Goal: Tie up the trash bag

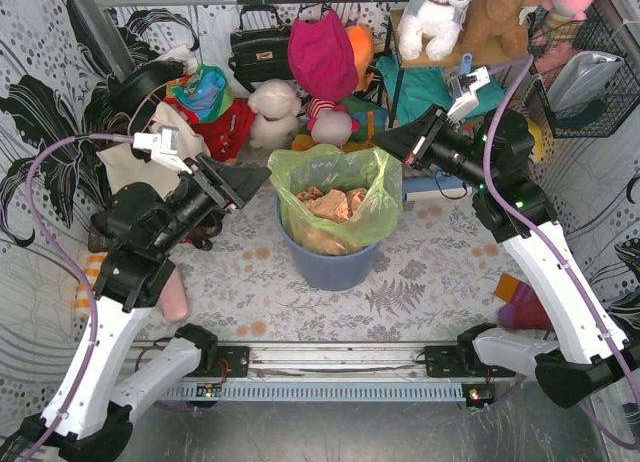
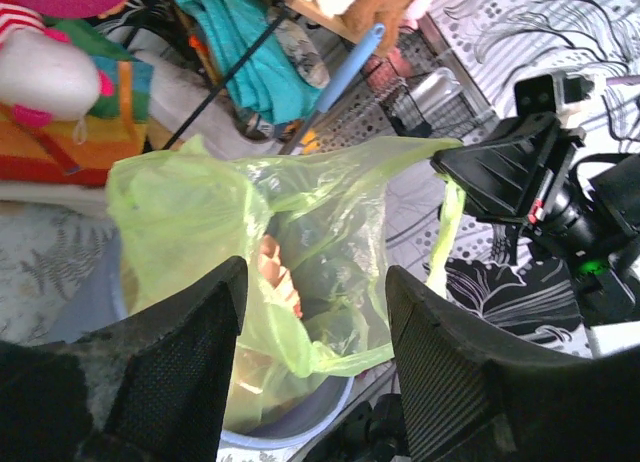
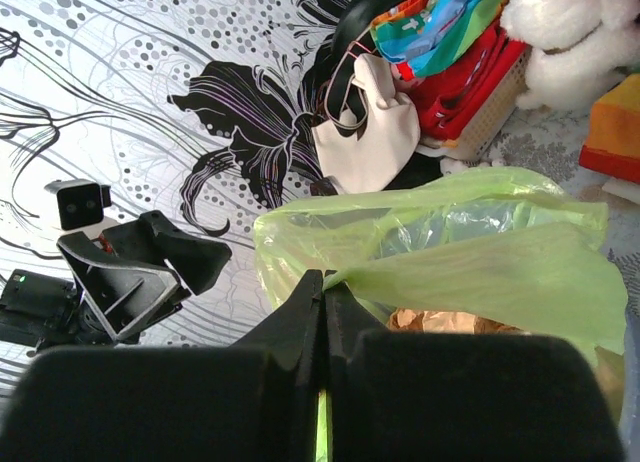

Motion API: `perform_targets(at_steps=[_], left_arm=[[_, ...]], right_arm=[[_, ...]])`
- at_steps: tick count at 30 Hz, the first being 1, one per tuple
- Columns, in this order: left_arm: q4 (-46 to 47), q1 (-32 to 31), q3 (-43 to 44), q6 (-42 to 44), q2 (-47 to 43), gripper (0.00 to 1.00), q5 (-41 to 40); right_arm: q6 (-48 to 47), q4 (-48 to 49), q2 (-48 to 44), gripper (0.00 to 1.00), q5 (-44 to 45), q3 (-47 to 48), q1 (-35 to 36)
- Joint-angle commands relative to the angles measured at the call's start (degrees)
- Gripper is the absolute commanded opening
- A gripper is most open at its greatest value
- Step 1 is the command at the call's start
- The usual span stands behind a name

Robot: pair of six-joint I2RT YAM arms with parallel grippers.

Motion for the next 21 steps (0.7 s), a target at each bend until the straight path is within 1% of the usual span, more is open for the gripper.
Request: perform_targets(at_steps=[1, 3, 8, 10, 14, 18, 21], left_arm=[[-3.2, -0.2, -0.5, 1.2, -2.9, 0.68, -7.5], [-2.8, -0.2, -1.7, 1.0, -3.5, 0.71, -7.9], [1.4, -0.1, -4.0, 1.0, -1.5, 0.76, -4.2], [4.4, 0.0, -4.6, 1.1, 0.6, 0.78, -0.7], [13.4, 0.9, -5.2, -1.8, 5.3, 0.78, 10.6], [17.1, 2.1, -4.8, -3.6, 8.0, 0.78, 14.0], [19.7, 3.6, -4.0, -5.7, 10.3, 0.78, 18.8]], right_arm=[[-1.8, -0.5, -1.9, 0.0, 0.8, -0.6, 0.0], [-1.8, -0.5, -2.0, 0.0, 0.8, -1.0, 0.0], [-1.7, -0.5, -2.4, 0.0, 0.9, -2.1, 0.0], [-1.7, -0.5, -2.4, 0.0, 1.1, -2.4, 0.0], [-1.8, -0.5, -2.4, 0.0, 1.6, -2.4, 0.0], [-1.8, -0.4, -2.5, 0.0, 1.7, -2.2, 0.0], [-2.0, -0.2, -2.7, 0.0, 1.9, -2.1, 0.0]])
